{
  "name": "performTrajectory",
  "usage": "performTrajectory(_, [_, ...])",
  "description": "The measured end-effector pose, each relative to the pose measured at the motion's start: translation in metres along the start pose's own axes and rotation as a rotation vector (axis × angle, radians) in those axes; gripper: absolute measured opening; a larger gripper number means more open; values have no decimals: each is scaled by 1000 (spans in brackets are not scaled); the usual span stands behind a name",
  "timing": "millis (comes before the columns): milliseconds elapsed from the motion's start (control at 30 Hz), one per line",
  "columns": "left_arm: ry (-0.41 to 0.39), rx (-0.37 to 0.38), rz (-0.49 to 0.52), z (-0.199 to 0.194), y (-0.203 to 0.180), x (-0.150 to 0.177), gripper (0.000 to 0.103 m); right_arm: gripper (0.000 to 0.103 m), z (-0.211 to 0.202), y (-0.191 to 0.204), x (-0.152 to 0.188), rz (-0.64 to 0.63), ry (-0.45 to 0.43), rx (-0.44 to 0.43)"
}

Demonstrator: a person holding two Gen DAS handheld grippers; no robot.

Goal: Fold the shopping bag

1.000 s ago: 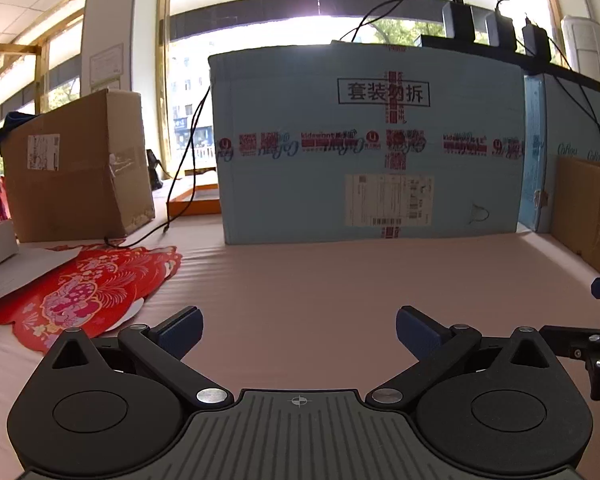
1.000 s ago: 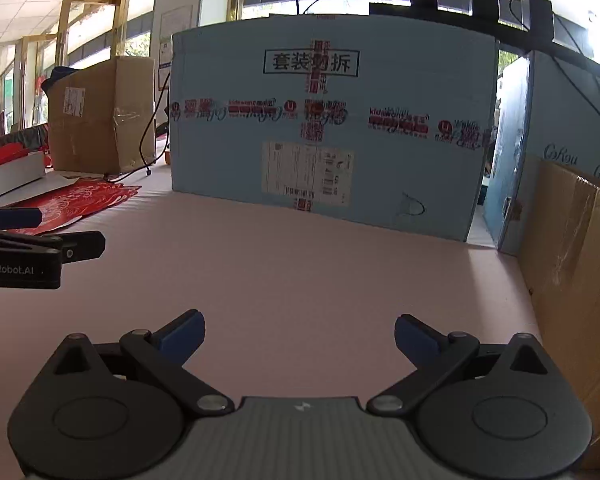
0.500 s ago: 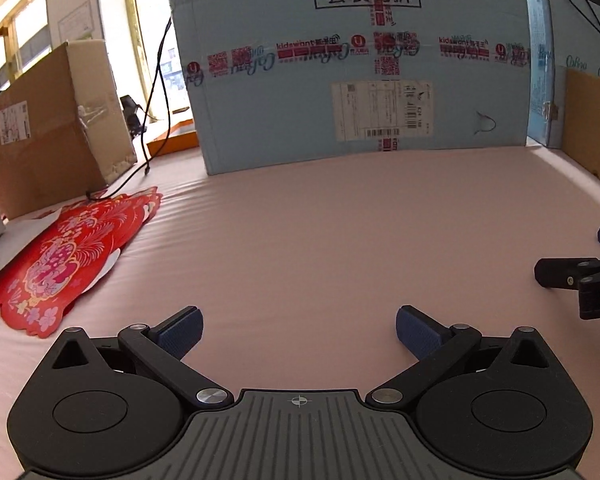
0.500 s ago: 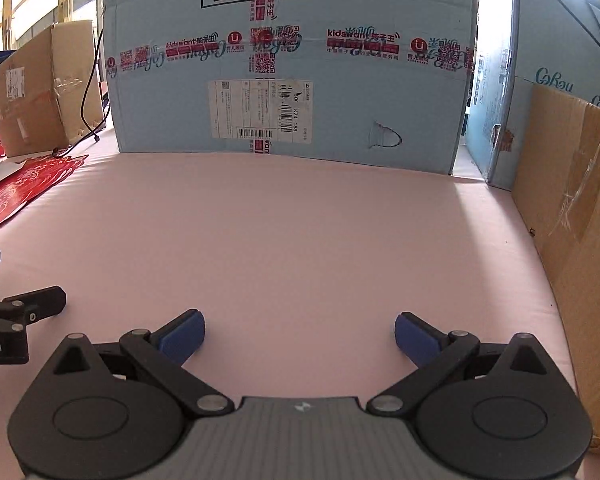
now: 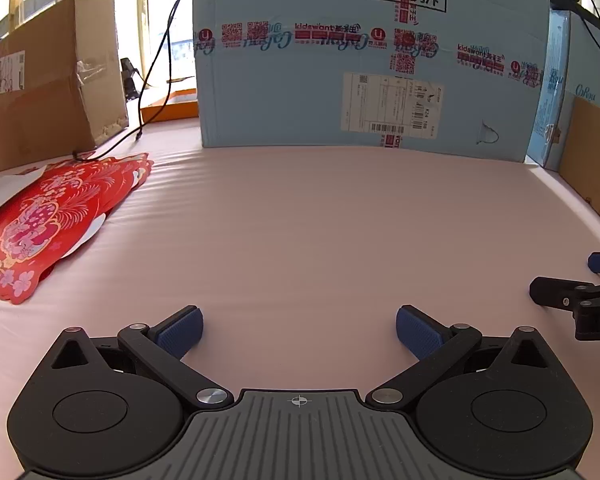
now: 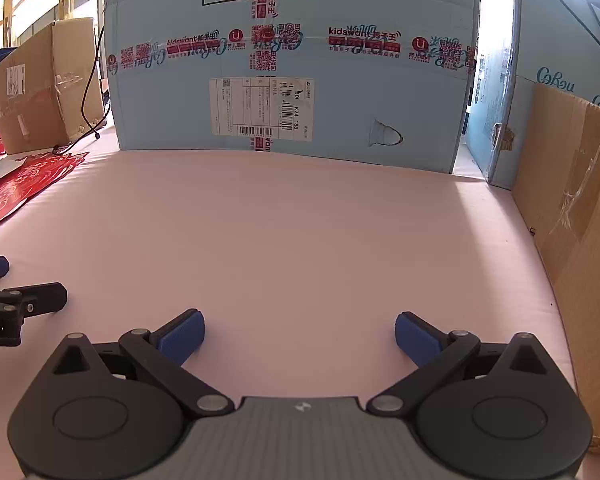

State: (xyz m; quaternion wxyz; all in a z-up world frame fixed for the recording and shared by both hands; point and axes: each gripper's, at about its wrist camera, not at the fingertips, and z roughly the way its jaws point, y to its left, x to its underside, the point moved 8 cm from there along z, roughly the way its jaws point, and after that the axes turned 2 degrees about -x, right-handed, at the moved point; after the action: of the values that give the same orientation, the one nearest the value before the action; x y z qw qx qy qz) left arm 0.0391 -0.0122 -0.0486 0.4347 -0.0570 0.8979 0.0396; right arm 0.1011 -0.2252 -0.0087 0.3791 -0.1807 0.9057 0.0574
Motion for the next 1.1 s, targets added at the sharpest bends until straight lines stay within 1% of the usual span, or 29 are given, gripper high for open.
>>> performTrajectory(367, [0,10,7,4,4,-3,103,103,0,0,0,1,0,2])
performTrajectory(1100, [1,3,3,2,3,-2,103,103,0,0,1,3,1,3])
